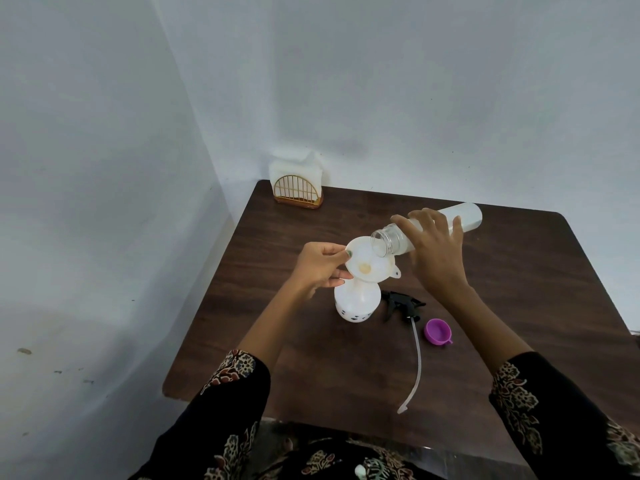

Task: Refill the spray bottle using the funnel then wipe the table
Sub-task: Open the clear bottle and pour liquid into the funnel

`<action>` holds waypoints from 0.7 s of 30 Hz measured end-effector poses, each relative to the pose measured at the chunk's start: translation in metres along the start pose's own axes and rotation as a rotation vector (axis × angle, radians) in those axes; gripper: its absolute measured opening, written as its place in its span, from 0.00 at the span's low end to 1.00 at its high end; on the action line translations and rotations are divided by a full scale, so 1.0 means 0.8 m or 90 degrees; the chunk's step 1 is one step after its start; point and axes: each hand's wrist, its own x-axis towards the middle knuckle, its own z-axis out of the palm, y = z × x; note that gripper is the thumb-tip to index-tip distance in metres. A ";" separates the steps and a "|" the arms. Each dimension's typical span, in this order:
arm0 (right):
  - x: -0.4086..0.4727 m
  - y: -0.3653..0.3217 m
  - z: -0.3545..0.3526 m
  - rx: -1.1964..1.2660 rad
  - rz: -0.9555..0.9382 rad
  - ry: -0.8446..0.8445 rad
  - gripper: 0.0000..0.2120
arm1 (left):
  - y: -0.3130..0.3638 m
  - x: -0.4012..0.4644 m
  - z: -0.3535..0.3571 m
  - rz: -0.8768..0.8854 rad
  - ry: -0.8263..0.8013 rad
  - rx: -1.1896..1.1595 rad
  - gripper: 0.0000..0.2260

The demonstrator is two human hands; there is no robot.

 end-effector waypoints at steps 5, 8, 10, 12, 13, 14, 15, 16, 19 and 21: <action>-0.001 -0.001 -0.001 -0.001 -0.001 -0.004 0.34 | 0.000 0.000 0.001 -0.002 0.000 0.000 0.11; -0.002 -0.001 -0.002 0.009 -0.004 -0.001 0.33 | 0.001 0.000 0.001 -0.002 0.001 0.003 0.11; -0.003 -0.002 -0.002 0.010 -0.006 0.004 0.33 | 0.001 -0.001 0.001 0.001 -0.001 0.004 0.10; -0.003 -0.003 -0.002 0.012 -0.006 0.003 0.33 | 0.001 -0.002 0.001 0.003 -0.002 0.003 0.10; -0.003 -0.003 -0.001 0.014 -0.006 0.002 0.33 | 0.001 -0.002 0.001 0.004 -0.002 0.003 0.10; -0.003 -0.002 -0.001 0.015 -0.005 0.002 0.33 | 0.001 -0.002 0.001 0.004 -0.002 0.003 0.10; -0.002 -0.002 0.000 0.015 -0.005 0.002 0.33 | 0.001 -0.002 0.001 0.004 -0.002 0.004 0.10; -0.002 -0.002 0.000 0.016 -0.004 0.003 0.33 | 0.001 -0.002 0.001 0.004 -0.003 0.004 0.10; -0.003 -0.003 -0.001 0.029 -0.003 0.006 0.32 | 0.001 -0.002 0.001 0.006 -0.005 0.005 0.10; -0.003 -0.004 -0.003 0.035 -0.005 0.010 0.30 | 0.001 -0.002 0.001 0.008 -0.004 0.005 0.08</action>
